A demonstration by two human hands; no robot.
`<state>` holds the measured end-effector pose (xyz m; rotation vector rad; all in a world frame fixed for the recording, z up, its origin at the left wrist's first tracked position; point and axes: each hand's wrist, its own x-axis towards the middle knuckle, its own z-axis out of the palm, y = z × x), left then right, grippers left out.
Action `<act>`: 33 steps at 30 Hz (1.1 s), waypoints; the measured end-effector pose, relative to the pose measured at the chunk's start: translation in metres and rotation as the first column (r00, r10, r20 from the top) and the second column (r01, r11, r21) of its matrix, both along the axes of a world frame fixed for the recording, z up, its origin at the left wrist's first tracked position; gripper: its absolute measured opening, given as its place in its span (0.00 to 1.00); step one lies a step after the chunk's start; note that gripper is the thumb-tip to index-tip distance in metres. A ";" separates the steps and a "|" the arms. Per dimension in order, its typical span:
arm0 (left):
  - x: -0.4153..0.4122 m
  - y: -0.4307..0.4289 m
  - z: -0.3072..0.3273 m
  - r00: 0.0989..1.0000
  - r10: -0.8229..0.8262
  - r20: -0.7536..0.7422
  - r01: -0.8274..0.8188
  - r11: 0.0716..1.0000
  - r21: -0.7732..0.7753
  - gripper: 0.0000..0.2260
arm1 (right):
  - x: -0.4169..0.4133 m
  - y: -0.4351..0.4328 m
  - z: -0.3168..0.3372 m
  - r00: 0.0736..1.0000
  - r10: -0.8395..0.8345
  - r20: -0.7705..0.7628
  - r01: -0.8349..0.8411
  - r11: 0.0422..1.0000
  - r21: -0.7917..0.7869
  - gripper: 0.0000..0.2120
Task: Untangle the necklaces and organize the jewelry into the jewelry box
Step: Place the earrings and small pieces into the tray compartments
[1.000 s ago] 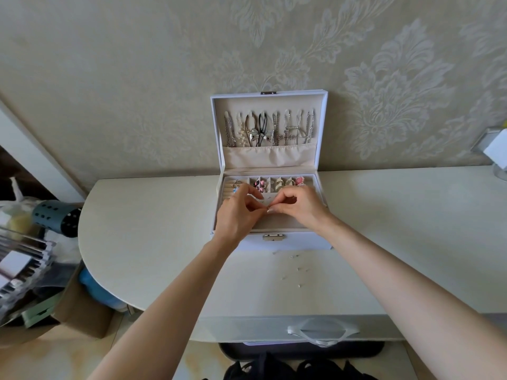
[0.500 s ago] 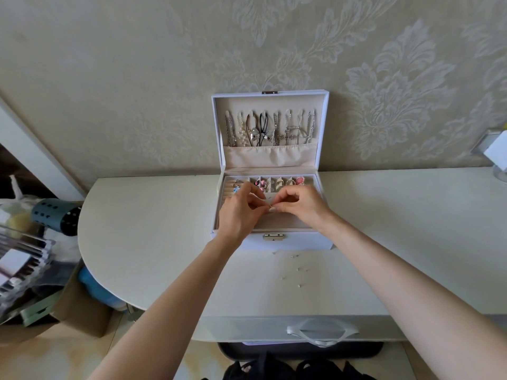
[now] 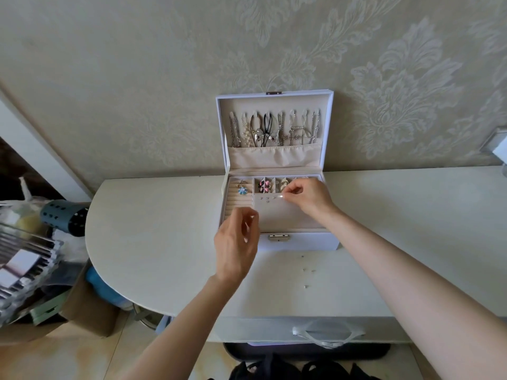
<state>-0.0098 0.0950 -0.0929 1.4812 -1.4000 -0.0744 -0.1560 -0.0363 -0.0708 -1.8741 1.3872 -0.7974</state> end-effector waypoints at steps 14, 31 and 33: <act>-0.004 0.022 -0.033 0.985 -0.085 0.151 0.008 0.894 0.447 0.06 | 0.004 0.001 -0.001 0.995 -0.061 -0.079 0.055 0.996 -0.069 0.01; -0.020 0.022 -0.029 0.984 -0.084 0.156 -0.013 0.846 0.533 0.11 | 0.003 0.002 0.000 0.995 -0.063 -0.072 0.057 0.995 -0.086 0.02; -0.020 0.022 -0.028 0.985 -0.084 0.150 -0.010 0.845 0.534 0.11 | 0.003 0.004 0.002 0.994 -0.049 -0.096 0.038 0.993 -0.108 0.01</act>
